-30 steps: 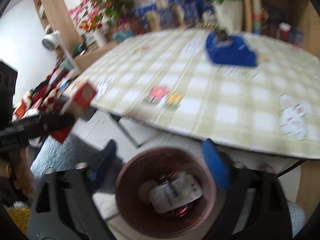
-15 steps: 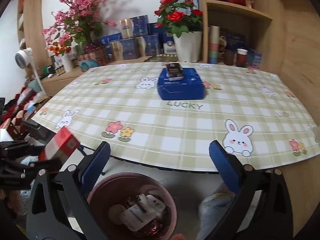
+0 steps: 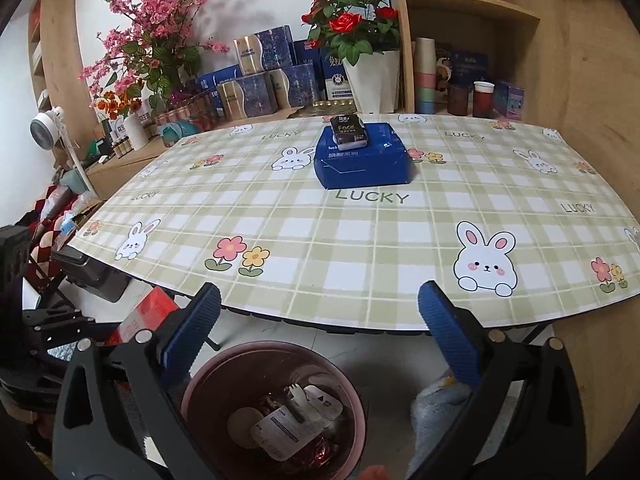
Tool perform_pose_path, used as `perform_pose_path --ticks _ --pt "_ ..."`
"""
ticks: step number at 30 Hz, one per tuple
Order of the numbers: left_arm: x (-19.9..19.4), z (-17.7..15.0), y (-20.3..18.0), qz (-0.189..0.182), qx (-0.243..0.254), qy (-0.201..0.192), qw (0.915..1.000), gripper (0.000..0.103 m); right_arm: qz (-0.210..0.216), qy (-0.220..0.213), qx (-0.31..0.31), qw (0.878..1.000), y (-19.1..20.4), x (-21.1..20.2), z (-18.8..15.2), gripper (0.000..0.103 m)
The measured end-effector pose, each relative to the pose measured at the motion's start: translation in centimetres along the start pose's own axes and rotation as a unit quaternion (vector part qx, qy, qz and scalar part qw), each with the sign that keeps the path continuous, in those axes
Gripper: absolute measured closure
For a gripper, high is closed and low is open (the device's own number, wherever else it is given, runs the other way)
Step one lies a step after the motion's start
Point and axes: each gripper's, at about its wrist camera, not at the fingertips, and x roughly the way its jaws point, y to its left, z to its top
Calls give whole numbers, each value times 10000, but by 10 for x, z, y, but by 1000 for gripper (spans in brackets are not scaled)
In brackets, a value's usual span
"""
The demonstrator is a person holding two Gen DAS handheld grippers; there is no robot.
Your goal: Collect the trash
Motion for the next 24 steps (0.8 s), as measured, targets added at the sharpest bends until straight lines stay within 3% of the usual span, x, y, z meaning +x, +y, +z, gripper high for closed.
perform_pose_path --ticks 3,5,8,10,15,19,24 --pt "-2 3 2 -6 -68 -190 9998 26 -10 -35 108 9999 -4 -1 0 6" --pt "-9 4 3 75 -103 -415 9991 23 -21 -43 153 9999 -6 -1 0 6" --pt "-21 2 5 424 25 -791 9960 19 -151 -76 133 9998 -7 0 -2 6" --pt "-32 -4 6 904 141 -1180 9888 11 -125 -86 167 9997 -7 1 -4 6" --pt "-42 -6 20 1182 -160 -1432 9825 9 76 28 444 9990 -11 8 -7 6" --pt "-37 -5 26 1238 -274 -1305 9833 9 168 181 402 9989 -6 12 -9 6" --pt "-32 -5 26 1237 -279 -1228 9843 9 -63 391 170 9991 0 16 -12 6"
